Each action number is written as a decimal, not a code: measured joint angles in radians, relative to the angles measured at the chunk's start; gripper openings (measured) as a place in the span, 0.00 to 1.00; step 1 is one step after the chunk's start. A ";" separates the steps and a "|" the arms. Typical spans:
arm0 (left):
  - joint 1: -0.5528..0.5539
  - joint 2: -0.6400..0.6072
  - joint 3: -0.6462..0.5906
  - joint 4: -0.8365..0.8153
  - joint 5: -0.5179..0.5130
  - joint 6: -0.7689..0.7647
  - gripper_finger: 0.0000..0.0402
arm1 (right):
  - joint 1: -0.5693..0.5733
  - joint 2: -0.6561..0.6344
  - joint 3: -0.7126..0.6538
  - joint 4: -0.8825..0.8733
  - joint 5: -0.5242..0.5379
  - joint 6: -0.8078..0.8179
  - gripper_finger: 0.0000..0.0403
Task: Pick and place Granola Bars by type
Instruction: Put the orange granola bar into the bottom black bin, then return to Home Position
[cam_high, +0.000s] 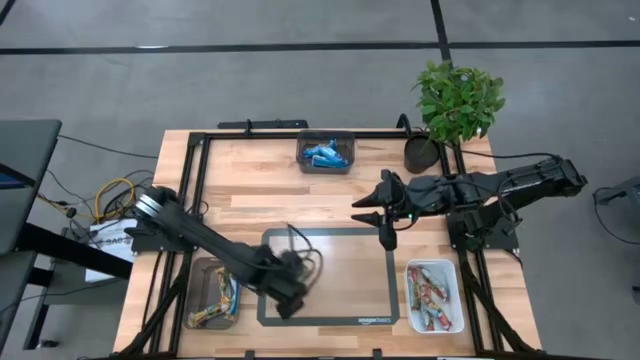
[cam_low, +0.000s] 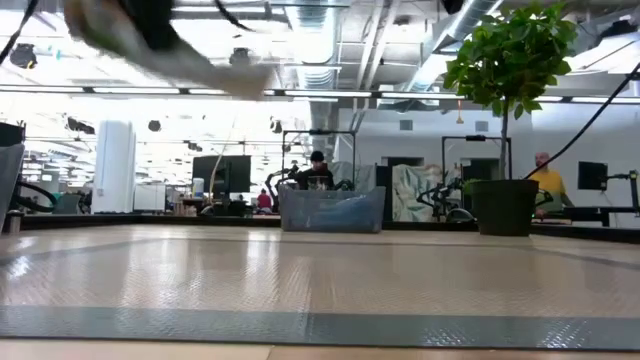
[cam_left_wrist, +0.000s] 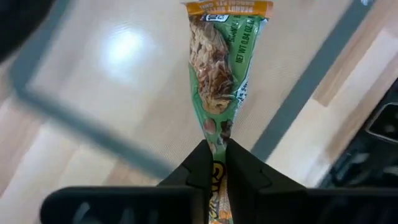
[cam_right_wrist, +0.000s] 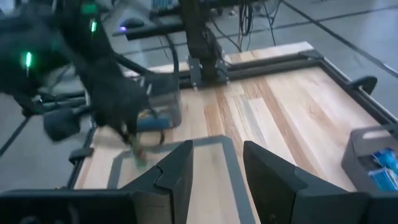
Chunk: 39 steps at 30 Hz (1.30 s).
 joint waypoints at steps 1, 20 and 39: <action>-0.008 -0.033 0.004 -0.049 -0.001 -0.050 0.04 | 0.000 0.000 0.000 0.012 -0.001 0.000 0.33; -0.321 -0.262 -0.015 -0.464 0.196 -1.081 0.08 | 0.000 0.000 0.000 0.065 -0.002 -0.004 0.33; -0.251 -0.261 -0.039 -0.373 -0.208 -0.905 0.39 | -0.022 -0.028 0.000 0.048 -0.125 -0.067 0.33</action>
